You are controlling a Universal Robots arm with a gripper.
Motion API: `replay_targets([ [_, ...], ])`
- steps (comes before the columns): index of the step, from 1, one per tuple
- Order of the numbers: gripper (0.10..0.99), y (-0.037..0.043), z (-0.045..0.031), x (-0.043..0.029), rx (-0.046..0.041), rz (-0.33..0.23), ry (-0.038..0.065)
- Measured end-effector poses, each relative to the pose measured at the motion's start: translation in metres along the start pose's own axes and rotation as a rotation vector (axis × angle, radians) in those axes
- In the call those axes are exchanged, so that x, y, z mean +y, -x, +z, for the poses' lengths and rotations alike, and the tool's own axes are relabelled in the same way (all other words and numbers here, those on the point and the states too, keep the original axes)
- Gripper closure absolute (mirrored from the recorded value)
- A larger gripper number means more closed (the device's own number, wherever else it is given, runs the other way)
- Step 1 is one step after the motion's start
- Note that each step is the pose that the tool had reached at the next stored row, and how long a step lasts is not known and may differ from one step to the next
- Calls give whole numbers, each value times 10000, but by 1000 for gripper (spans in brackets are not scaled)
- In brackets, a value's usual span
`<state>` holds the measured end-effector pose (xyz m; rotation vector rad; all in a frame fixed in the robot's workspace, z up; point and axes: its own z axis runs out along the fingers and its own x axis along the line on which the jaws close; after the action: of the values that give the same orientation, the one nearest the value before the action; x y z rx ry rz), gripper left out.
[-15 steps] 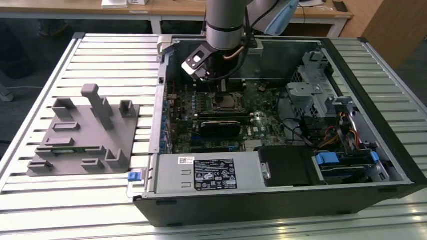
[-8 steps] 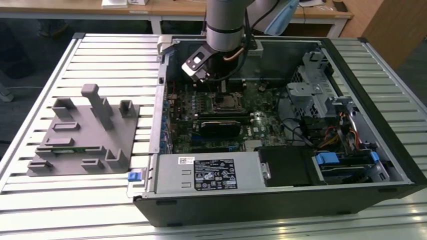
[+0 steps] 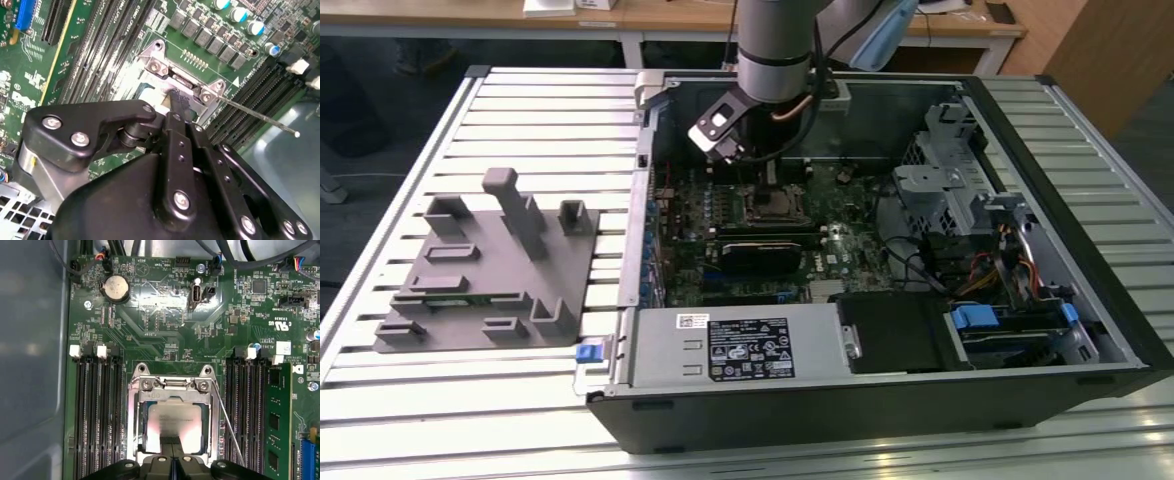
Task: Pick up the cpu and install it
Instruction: 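Close the cpu cover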
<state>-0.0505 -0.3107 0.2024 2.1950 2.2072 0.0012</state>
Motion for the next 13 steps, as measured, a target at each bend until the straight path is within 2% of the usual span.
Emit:
replay_targets([
  [3,980,3,-121,2,-3,1,-2],
  [4,980,4,-139,2,-6,1,-4],
  [8,980,4,-140,26,-13,0,-4],
  [13,980,5,-138,108,-13,-1,-4],
])
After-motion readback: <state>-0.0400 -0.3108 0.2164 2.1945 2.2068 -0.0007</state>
